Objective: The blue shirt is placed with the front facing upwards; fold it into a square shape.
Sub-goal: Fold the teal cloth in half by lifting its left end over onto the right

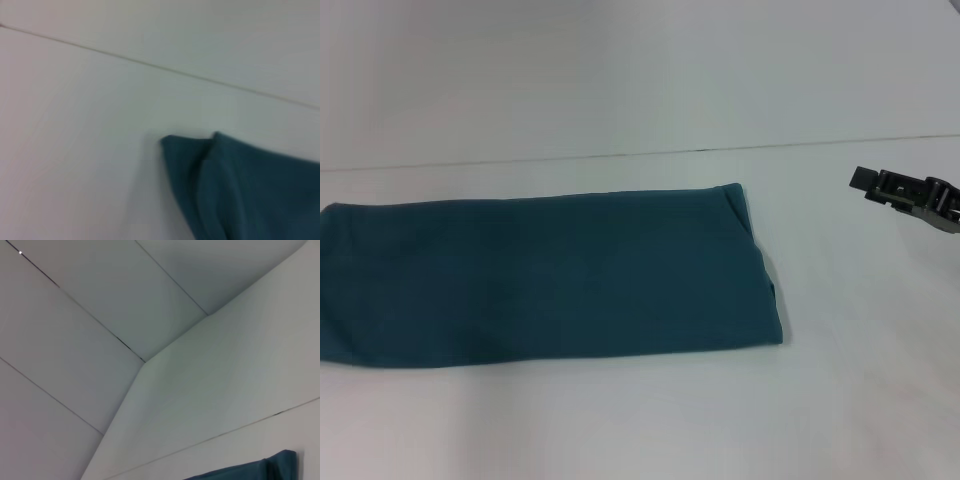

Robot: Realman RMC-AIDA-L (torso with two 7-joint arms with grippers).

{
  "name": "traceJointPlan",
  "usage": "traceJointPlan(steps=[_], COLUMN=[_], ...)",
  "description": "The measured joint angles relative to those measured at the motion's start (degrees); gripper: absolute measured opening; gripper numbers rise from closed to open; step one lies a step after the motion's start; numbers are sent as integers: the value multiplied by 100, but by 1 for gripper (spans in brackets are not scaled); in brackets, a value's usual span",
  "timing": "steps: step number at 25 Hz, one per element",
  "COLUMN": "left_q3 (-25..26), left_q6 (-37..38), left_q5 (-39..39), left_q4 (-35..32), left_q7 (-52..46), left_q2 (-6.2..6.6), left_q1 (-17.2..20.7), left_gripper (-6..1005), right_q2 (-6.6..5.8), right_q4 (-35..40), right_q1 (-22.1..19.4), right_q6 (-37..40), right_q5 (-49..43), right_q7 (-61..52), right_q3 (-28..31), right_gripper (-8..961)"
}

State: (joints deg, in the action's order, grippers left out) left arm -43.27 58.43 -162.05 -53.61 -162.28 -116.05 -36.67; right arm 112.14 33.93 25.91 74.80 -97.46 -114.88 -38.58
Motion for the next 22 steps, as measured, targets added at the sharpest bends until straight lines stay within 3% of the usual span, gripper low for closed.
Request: traceJointPlan(steps=[7,11,22], left_q3=[-14,-22,-122], left_q6=[1284,1486,1904], left_q5=[1173,1277,1782], left_q4=[-917,-856,-1167], left_q7=[181,180,225], left_q2=[-116,-193,-581], left_q1=[-63,-299,-815], left_gripper=[59,60,59], right_q2=[-9,-11,-18], right_q4=[-1,-1,-13], right_q1=[-34,-44,-57], right_q6=[-18,-21,-27], right_q5=[-1,0,-1], right_q7=[3,11,43], right_q3=[0,0,0], right_gripper=[565,565,565])
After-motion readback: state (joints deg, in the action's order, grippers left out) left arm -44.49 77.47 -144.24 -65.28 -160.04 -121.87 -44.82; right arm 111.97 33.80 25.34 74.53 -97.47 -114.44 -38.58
